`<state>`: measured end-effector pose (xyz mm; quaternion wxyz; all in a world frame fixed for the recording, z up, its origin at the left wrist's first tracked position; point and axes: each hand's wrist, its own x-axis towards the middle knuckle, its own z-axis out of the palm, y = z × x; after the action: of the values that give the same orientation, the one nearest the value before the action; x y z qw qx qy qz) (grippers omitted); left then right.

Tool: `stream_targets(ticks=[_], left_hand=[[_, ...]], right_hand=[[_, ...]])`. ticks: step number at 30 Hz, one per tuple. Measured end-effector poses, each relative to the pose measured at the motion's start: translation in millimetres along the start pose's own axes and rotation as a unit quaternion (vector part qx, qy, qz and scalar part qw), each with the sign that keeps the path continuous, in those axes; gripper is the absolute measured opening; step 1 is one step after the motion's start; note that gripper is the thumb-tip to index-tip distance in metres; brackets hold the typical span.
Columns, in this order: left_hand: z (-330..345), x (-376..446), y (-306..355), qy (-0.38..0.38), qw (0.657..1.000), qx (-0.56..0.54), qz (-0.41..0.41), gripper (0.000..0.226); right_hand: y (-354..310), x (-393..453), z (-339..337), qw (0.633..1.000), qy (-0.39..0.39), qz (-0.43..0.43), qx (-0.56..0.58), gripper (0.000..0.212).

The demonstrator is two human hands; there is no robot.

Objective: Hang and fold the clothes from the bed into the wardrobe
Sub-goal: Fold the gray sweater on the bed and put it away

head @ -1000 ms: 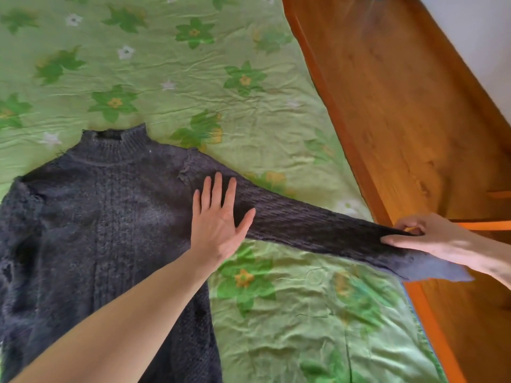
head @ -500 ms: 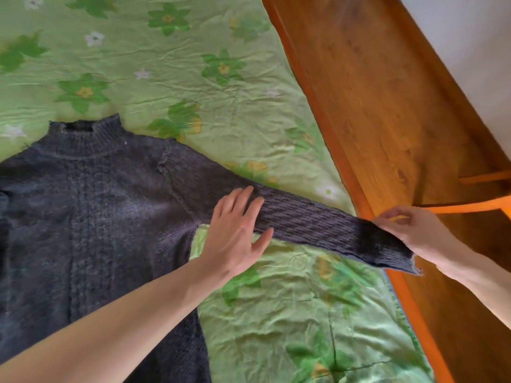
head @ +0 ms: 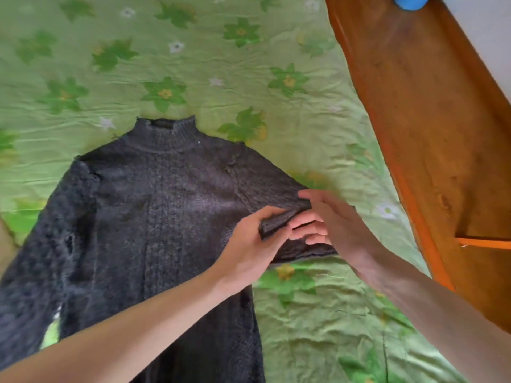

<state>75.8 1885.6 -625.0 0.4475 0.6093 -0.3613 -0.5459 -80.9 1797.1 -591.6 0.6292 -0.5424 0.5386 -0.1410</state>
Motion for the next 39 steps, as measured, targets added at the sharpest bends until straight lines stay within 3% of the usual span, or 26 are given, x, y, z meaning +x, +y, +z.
stream_targets(ticks=[3, 5, 7, 9, 13, 16, 19, 22, 26, 30, 35, 37, 39], left_hand=[[-49, -10, 6, 0.048, 0.999, 0.018, 0.003, 0.019], [-84, -17, 7, 0.094, 0.995, 0.04, 0.011, 0.021], [-121, -22, 4, 0.139, 0.989, 0.054, 0.02, 0.019], [-159, -28, -4, 0.198, 0.978, 0.061, 0.03, 0.016], [-226, -45, -16, 0.299, 0.95, 0.081, 0.022, 0.023], [-272, -54, -28, 0.354, 0.932, 0.079, -0.005, 0.023], [-309, -59, -35, 0.381, 0.92, 0.083, -0.035, 0.012], [-334, -61, -38, 0.407, 0.904, 0.105, -0.077, 0.01], [-357, -61, -52, 0.408, 0.893, 0.131, -0.138, 0.014], [-363, -65, -58, 0.397, 0.895, 0.137, -0.152, 0.024], [-350, -69, -56, 0.34, 0.92, 0.155, -0.122, 0.01], [-346, -67, -57, 0.317, 0.929, 0.158, -0.111, 0.008], [-343, -63, -56, 0.316, 0.93, 0.16, -0.098, 0.007]], right_hand=[[11, 12, 13, 0.979, 0.035, -0.12, -0.159, 0.031], [22, 26, 18, 0.931, 0.037, -0.199, -0.305, 0.037], [30, 43, 24, 0.871, 0.042, -0.207, -0.444, 0.047], [33, 56, 34, 0.842, 0.081, -0.174, -0.504, 0.057], [38, 72, 60, 0.834, 0.166, -0.172, -0.498, 0.057], [35, 78, 88, 0.854, 0.191, -0.158, -0.457, 0.049], [33, 83, 115, 0.859, 0.18, -0.167, -0.45, 0.052], [34, 91, 136, 0.823, 0.136, -0.195, -0.516, 0.057], [37, 103, 158, 0.777, 0.089, -0.193, -0.593, 0.063], [42, 113, 160, 0.767, 0.119, -0.125, -0.618, 0.073], [41, 113, 147, 0.776, 0.153, -0.016, -0.612, 0.079], [39, 112, 146, 0.768, 0.163, -0.017, -0.619, 0.077], [36, 111, 150, 0.76, 0.187, -0.082, -0.617, 0.069]])
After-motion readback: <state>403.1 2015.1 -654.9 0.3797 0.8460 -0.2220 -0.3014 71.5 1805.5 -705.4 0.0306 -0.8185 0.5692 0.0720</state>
